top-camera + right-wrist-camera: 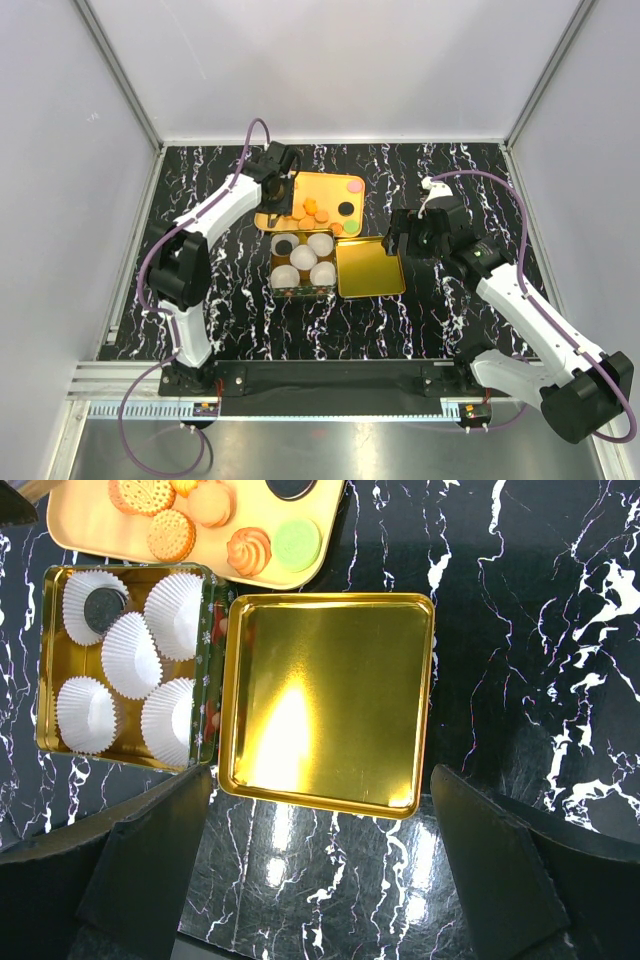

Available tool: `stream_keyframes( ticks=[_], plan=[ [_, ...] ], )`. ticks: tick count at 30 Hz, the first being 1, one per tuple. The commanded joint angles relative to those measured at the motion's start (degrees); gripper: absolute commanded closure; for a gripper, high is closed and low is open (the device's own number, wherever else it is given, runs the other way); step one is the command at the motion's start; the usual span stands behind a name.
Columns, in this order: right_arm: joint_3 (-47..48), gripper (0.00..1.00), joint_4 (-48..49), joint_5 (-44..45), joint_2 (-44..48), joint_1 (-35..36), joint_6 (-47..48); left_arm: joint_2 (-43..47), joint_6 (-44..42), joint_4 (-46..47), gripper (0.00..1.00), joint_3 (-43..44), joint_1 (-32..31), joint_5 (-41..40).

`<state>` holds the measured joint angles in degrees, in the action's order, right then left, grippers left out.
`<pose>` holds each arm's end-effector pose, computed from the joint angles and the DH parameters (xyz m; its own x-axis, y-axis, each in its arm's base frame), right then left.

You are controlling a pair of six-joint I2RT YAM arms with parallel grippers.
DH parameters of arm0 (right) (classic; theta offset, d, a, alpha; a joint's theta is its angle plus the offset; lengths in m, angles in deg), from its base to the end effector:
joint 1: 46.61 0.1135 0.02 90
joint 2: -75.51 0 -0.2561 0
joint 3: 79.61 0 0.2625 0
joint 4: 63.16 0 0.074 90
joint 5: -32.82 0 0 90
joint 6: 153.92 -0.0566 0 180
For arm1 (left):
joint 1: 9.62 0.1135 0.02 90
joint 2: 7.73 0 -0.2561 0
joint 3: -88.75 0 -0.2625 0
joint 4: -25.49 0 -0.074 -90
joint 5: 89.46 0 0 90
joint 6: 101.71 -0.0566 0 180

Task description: Pack the cookies

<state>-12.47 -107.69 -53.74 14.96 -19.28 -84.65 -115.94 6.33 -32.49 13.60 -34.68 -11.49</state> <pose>0.2306 0.1153 0.2864 -0.6582 0.0576 -0.7507 -0.1960 0.9496 0.2447 0.3892 -0.1690 0.2279 -0.8561 0.0659 -0.5127 0.0616 0.9978 0.0254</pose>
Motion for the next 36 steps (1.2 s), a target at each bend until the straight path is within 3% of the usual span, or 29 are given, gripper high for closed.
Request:
stream_keyframes(
  ticks=[1, 36],
  plan=[
    [-0.14, 0.00, 1.69, -0.28, 0.79, -0.17, 0.43, 0.45, 0.50, 2.67, 0.53, -0.76, 0.27, 0.61],
    [-0.58, 0.00, 1.87, -0.01, 0.88, -0.17, 0.43, 5.02, -0.64, 0.83, 0.60, 0.82, 0.27, -1.41]
  ],
)
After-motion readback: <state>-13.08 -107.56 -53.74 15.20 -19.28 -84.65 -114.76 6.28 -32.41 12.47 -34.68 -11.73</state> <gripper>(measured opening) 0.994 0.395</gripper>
